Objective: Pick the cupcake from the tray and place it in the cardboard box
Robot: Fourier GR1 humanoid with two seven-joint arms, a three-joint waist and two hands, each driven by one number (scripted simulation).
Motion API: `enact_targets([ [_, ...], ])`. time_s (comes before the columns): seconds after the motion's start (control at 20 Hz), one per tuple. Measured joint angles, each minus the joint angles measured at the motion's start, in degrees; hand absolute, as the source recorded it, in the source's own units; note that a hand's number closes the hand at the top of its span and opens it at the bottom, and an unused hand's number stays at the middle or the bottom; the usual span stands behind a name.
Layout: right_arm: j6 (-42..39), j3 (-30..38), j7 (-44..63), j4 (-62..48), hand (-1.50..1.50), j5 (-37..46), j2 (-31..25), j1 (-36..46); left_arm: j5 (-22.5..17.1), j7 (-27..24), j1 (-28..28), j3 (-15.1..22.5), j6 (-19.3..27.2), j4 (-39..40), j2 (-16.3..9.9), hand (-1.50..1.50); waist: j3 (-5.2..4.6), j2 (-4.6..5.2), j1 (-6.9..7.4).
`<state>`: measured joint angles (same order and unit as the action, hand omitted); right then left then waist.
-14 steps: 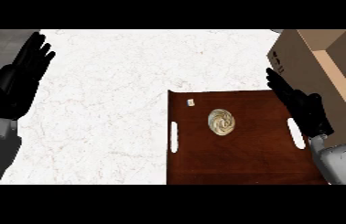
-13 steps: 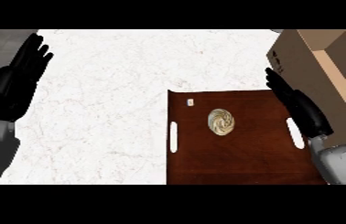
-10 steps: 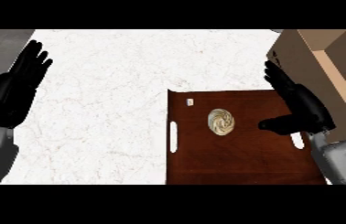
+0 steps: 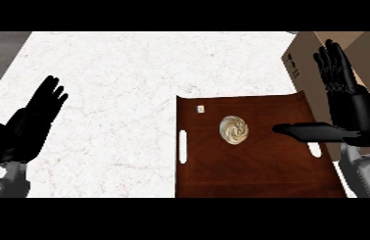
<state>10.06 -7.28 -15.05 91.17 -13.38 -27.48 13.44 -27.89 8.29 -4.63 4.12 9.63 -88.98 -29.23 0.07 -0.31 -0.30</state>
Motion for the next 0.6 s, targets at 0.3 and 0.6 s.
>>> enact_targets([
  [0.3, -3.11, -3.43, 2.78, 9.40, -1.50, 7.53, -7.27, -4.08, -0.19, 0.61, 2.29, -0.69, -0.53, -1.99, 0.24, 0.00, -0.15, -0.06, -0.01],
  [0.6, -8.01, -9.60, 18.11, 13.62, -1.50, 19.32, -17.86, -1.35, 0.09, 0.34, 2.89, -0.56, -1.12, -2.21, 0.51, 0.00, -0.35, -0.01, 0.49],
])
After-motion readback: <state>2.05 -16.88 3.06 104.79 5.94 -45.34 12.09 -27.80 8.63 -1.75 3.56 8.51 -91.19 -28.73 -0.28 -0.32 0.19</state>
